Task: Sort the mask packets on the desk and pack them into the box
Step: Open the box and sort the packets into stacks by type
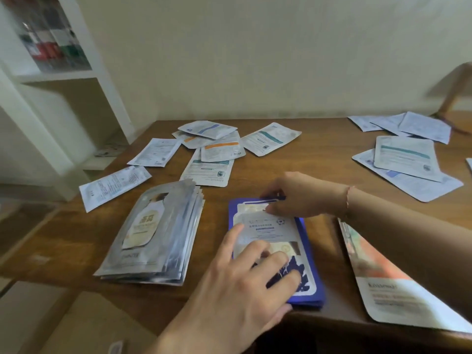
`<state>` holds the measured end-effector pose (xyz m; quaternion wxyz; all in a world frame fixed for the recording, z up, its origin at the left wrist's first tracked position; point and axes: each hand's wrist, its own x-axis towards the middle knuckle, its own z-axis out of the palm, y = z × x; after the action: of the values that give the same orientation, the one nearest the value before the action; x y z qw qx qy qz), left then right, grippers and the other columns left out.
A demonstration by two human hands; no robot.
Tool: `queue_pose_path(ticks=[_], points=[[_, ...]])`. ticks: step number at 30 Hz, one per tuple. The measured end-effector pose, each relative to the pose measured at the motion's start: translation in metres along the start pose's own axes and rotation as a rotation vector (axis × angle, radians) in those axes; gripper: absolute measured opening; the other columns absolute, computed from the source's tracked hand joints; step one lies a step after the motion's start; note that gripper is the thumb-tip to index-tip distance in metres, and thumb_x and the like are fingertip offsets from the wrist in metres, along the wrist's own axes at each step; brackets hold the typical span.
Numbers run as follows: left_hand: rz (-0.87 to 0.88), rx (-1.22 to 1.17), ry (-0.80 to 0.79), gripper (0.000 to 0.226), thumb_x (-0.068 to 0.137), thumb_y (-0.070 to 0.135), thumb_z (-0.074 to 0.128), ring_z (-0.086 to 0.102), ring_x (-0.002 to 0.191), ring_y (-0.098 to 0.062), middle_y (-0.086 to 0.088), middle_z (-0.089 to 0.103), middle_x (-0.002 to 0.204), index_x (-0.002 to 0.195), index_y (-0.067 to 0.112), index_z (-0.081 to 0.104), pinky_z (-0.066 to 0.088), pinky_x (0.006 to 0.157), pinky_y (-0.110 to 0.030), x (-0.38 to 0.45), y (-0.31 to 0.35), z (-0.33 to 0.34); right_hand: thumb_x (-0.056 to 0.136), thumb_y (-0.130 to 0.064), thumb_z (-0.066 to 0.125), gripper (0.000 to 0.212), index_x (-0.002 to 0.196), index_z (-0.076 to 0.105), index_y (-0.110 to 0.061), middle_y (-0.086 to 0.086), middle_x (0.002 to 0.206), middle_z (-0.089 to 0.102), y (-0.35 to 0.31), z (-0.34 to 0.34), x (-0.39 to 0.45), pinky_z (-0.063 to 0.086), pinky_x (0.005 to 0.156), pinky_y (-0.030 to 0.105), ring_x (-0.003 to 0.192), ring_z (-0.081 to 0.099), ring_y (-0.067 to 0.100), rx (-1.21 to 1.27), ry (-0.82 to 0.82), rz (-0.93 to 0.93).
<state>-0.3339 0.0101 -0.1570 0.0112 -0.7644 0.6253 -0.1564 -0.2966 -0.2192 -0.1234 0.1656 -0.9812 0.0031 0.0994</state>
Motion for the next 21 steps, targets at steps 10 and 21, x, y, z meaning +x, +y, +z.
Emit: queue_pose_path(ticks=[10, 21], points=[[-0.127, 0.042, -0.073, 0.044, 0.079, 0.042, 0.071, 0.06, 0.114, -0.019, 0.005, 0.062, 0.123, 0.118, 0.03, 0.058, 0.043, 0.1, -0.061, -0.05, -0.025, -0.009, 0.094, -0.033, 0.058, 0.038, 0.13, 0.06, -0.022, -0.001, 0.121, 0.064, -0.049, 0.017, 0.044, 0.042, 0.076, 0.023, 0.097, 0.056, 0.013, 0.029, 0.04, -0.08], [0.117, 0.06, -0.197, 0.063, 0.074, 0.033, 0.08, 0.049, 0.133, -0.018, 0.01, 0.05, 0.145, 0.128, 0.043, 0.049, 0.036, 0.105, -0.048, -0.029, -0.027, -0.004, 0.092, -0.022, 0.061, 0.034, 0.126, 0.062, -0.024, -0.003, 0.122, 0.064, -0.033, 0.016, 0.032, 0.051, 0.092, 0.027, 0.106, 0.059, 0.013, 0.171, 0.096, -0.084]])
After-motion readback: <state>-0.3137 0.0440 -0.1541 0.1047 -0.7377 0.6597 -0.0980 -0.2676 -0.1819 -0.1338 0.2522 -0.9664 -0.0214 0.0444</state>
